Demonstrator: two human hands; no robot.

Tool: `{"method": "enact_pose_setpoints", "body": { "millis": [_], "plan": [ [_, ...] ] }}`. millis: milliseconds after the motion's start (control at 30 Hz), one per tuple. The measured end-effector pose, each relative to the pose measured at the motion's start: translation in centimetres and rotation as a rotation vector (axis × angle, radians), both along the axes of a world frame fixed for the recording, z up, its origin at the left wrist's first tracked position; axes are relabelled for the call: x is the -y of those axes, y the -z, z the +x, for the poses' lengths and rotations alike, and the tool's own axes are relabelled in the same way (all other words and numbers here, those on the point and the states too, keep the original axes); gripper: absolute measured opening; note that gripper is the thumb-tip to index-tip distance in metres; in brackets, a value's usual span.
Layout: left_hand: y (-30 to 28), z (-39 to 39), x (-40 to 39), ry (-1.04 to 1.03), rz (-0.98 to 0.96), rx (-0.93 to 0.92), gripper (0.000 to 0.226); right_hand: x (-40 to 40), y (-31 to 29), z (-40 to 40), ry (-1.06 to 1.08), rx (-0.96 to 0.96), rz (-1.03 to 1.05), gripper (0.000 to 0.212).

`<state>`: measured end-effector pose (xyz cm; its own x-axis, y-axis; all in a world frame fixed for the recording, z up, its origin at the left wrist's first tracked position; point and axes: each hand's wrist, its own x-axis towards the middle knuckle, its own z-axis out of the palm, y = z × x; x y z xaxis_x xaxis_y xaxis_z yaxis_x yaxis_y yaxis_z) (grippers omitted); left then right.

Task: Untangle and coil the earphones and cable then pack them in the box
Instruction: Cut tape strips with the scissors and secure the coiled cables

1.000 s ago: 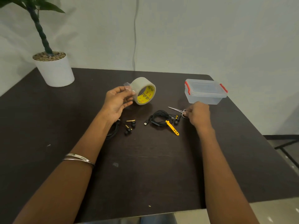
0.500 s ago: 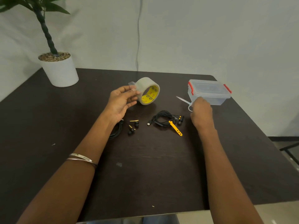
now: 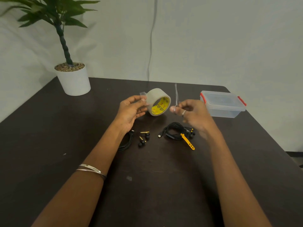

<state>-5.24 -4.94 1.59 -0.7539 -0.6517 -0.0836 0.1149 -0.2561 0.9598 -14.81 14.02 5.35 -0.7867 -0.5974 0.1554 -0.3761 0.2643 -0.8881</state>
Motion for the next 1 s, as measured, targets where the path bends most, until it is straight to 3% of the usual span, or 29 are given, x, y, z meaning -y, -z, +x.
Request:
{"method": "enact_pose_setpoints", "body": {
  "millis": [100,200,367,467,600,1000],
  "plan": [
    [0.1,-0.1,0.0,-0.013,-0.004,-0.005,0.022,2.3,-0.2,0.1,-0.272,-0.064,0.154,0.021],
    [0.1,-0.2,0.3,-0.005,0.016,-0.006,0.021,3.7,0.4,-0.2,-0.361,-0.103,0.241,0.027],
    [0.0,-0.3,1.0,0.014,0.07,-0.06,0.019,3.6,1.7,0.7,-0.506,0.176,0.215,0.035],
    [0.0,-0.4,1.0,0.049,0.095,-0.095,0.018,3.8,2.1,0.8,-0.52,0.391,0.118,0.044],
    [-0.2,-0.2,0.9,0.091,0.111,-0.108,0.019,4.2,2.3,1.0,-0.529,0.514,0.116,0.05],
    [-0.3,0.0,0.8,0.117,0.208,-0.107,0.02,4.0,2.7,0.8,-0.563,0.538,0.158,0.052]
  ]
}}
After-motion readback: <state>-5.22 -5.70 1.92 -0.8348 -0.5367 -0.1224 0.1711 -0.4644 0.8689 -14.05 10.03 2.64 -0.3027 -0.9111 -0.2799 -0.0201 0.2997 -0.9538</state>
